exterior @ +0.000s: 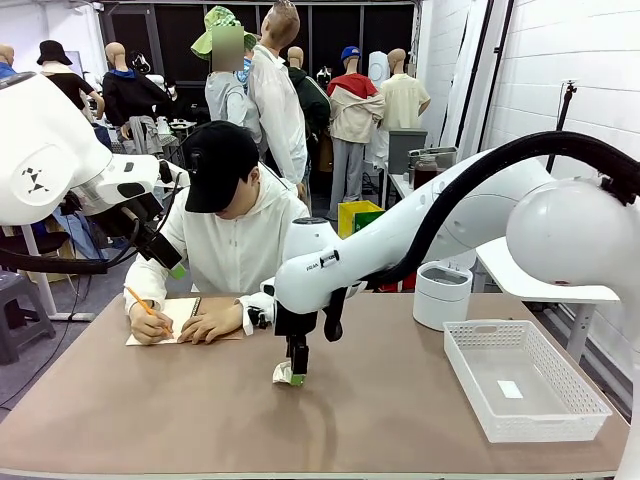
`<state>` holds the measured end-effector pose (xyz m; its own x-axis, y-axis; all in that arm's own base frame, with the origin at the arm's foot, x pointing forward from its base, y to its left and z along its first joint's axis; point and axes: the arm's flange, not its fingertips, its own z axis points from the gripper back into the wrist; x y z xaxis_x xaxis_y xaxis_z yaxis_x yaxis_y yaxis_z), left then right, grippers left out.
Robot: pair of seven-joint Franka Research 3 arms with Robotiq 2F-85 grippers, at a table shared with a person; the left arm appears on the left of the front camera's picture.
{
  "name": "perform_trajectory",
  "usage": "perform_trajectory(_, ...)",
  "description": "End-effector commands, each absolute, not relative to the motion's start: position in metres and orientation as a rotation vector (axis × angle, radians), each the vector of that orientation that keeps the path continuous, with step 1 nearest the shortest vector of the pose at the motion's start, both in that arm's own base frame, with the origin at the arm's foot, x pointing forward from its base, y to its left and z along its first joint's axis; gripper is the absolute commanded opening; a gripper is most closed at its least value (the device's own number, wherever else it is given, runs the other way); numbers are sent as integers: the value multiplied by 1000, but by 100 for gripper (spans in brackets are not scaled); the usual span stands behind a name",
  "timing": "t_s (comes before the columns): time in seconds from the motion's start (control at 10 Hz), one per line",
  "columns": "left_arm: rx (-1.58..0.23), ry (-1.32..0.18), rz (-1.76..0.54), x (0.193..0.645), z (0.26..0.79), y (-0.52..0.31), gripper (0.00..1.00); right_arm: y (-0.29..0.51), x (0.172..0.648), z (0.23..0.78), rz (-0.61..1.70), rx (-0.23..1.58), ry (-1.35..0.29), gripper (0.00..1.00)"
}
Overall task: Sort the paper based on its condition.
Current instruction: If a person hands you a paper, place it in the Organizing basket , and if it's crumpled, put it in the Trash can.
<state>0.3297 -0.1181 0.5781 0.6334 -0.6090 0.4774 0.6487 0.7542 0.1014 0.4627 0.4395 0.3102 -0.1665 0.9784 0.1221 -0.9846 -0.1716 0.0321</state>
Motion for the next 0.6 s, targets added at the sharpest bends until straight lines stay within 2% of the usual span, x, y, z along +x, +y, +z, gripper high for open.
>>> perform_trajectory(0.0,-100,-515,-730,329,579,-117,100,444,471,309,1762,120,-45,100)
perform_trajectory(0.1,-100,-515,-730,329,579,-117,100,445,472,308,1760,132,-38,100)
perform_trajectory(0.3,-100,-515,-730,329,579,-117,100,445,473,306,1750,145,-25,62)
perform_trajectory(0.4,-100,-515,-730,329,579,-117,100,446,474,306,1743,144,-13,55)
perform_trajectory(0.5,-100,-515,-730,329,579,-117,100,446,475,306,1738,157,-7,55)
